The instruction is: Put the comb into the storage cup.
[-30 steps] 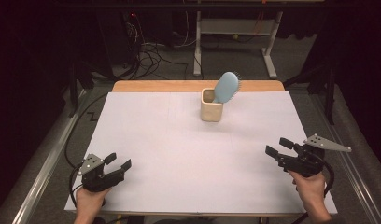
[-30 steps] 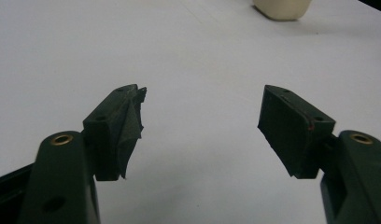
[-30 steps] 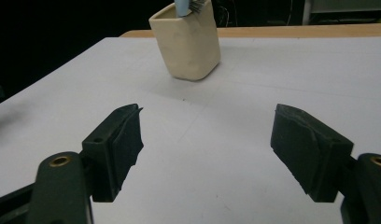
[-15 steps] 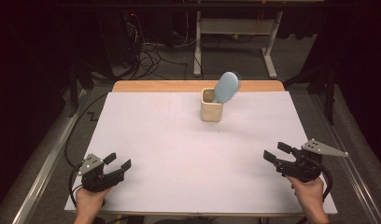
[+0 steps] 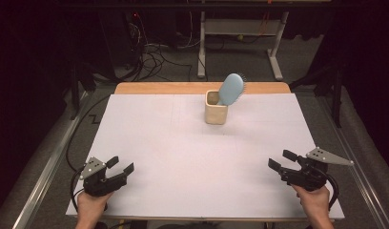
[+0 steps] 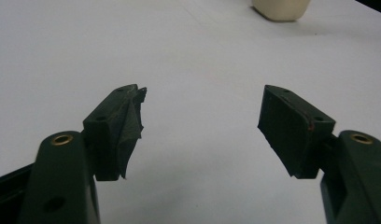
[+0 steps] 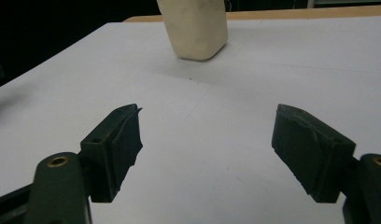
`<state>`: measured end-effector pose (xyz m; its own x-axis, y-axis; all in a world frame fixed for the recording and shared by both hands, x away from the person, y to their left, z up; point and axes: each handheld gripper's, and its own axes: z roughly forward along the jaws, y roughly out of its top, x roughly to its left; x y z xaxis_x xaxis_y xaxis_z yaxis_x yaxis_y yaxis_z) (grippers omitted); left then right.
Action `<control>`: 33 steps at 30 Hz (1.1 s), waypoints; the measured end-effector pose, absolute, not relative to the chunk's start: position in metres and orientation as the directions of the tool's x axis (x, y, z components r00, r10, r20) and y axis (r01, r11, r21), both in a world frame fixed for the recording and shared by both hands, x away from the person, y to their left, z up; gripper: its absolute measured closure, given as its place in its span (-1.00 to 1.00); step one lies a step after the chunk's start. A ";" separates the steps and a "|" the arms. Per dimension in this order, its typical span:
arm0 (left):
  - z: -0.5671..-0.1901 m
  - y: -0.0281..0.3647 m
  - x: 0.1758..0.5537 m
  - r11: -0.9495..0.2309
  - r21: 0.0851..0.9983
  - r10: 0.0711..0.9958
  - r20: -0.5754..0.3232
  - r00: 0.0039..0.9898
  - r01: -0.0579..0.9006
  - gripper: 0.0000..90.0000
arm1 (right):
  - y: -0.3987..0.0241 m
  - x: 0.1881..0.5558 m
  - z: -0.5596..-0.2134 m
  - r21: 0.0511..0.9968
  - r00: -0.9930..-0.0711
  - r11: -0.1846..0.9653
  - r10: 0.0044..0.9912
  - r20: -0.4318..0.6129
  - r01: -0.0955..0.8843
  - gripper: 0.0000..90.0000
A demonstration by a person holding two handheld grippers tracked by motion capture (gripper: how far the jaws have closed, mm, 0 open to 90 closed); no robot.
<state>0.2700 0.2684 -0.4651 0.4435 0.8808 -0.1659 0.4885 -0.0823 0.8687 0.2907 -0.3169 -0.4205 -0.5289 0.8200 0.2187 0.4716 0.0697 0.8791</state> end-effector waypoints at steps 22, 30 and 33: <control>-0.465 0.268 0.270 -0.083 0.869 0.881 -0.165 0.444 0.488 -0.31 | -0.317 0.283 -0.442 0.856 -0.512 0.075 0.827 0.234 0.512 -0.47; -0.465 0.268 0.269 -0.084 0.871 0.881 -0.162 0.444 0.484 -0.31 | -0.319 0.283 -0.447 0.856 -0.508 0.078 0.831 0.227 0.510 -0.48; -0.465 0.268 0.269 -0.083 0.870 0.881 -0.163 0.444 0.485 -0.31 | -0.319 0.282 -0.449 0.858 -0.509 0.086 0.833 0.217 0.507 -0.48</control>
